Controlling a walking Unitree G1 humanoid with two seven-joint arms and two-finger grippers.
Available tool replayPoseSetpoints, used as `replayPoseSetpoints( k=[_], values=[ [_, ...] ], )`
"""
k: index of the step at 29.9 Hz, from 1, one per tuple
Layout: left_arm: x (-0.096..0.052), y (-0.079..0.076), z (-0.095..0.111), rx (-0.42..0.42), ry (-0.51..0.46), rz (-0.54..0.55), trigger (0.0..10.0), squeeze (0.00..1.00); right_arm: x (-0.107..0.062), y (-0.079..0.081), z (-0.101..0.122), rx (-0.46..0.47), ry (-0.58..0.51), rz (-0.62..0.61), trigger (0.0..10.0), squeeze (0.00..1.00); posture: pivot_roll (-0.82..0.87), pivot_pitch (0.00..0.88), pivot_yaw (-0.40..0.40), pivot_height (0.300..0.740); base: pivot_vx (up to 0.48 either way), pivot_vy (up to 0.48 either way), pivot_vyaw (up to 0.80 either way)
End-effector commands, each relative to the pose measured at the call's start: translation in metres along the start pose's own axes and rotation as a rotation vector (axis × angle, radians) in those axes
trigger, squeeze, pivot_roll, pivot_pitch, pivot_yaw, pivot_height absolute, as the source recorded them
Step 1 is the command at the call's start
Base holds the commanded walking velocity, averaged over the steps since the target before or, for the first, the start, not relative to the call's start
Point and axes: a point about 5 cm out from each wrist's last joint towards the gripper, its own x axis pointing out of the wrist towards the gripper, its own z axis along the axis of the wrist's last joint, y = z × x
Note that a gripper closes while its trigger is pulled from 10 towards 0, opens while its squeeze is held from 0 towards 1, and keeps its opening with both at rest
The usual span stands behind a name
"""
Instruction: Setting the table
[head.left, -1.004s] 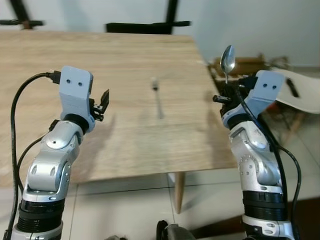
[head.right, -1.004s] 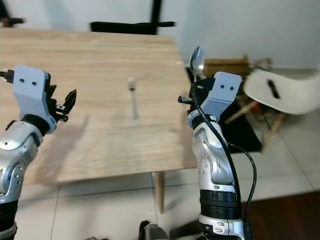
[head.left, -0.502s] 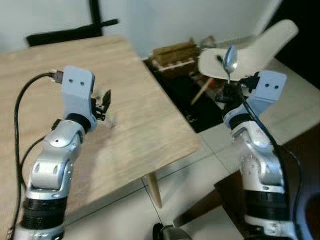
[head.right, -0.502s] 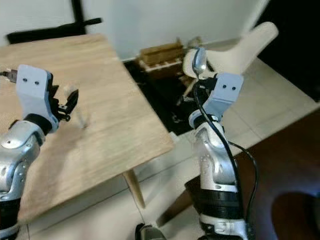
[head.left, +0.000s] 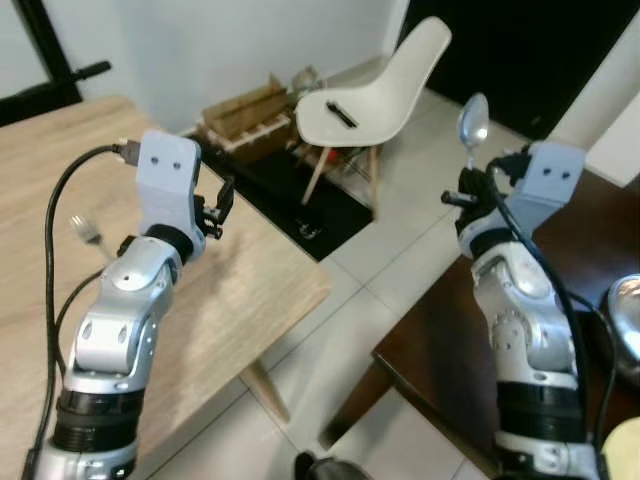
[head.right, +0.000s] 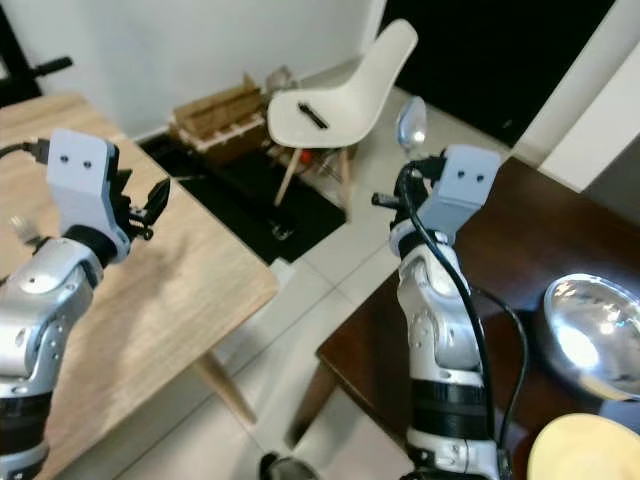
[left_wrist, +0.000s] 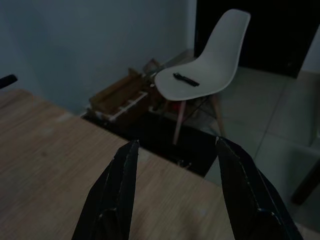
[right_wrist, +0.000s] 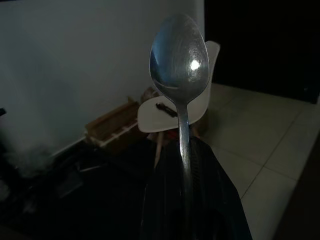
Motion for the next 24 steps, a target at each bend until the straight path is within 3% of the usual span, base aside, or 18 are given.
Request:
replayPoseSetpoints(
  k=[1, 24],
  values=[
    [-0.0034, 0.0009, -0.0033, 0.010, 0.011, 0.006, 10.0, 0.00, -0.0004, 0.0024, -0.0014, 0.001, 0.005, 0.009, 10.0, 0.00, -0.04, 0.047, -0.029, 0.740, -0.352, 0.000, 0.00],
    [-0.0020, 0.0008, 0.0006, 0.009, -0.001, 0.008, 10.0, 0.00, -0.0013, 0.0010, -0.0047, -0.001, 0.016, -0.002, 10.0, 0.00, -0.04, 0.054, -0.023, 0.740, -0.379, 0.000, 0.00]
  ],
)
